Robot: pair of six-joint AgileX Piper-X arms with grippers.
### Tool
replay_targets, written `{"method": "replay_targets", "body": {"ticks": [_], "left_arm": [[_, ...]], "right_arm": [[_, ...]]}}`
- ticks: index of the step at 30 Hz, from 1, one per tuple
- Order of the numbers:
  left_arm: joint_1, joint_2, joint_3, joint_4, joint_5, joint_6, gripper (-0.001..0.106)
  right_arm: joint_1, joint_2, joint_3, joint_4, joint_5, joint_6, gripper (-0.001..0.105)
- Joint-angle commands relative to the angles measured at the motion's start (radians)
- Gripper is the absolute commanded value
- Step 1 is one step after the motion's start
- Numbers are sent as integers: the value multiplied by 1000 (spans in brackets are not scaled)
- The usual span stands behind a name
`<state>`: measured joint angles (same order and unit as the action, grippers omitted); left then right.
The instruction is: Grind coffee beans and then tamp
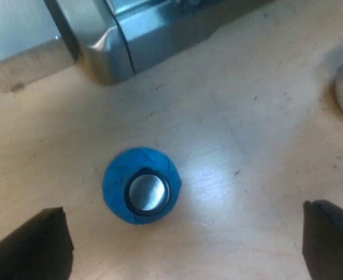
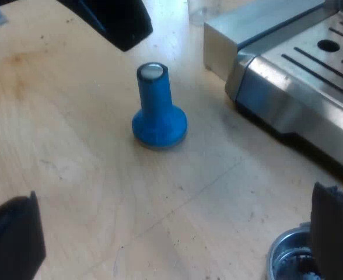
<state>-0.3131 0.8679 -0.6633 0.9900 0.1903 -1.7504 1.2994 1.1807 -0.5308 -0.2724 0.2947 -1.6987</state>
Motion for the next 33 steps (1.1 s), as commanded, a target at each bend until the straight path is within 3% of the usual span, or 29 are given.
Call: {"method": "replay_targets", "body": {"ticks": [1, 8, 18, 29, 31, 33], "left_arm": [[0, 24, -8, -1, -10, 6, 82], [0, 134, -2, -25, -48, 36, 82], [0, 308, 19, -129, -47, 43, 82], [0, 441, 19, -145, -47, 43, 82], [0, 440, 19, -145, -47, 43, 81], [0, 440, 19, -147, -47, 43, 70]], "right_arm": [[-2, 31, -3, -55, -12, -18, 93], [-2, 112, -3, -153, -12, -18, 93], [-2, 117, -3, -157, -12, -18, 93], [-2, 117, -3, -157, -7, -18, 93], [-2, 117, -3, -157, -7, -18, 93], [-2, 117, -3, -157, -7, -18, 93]]}}
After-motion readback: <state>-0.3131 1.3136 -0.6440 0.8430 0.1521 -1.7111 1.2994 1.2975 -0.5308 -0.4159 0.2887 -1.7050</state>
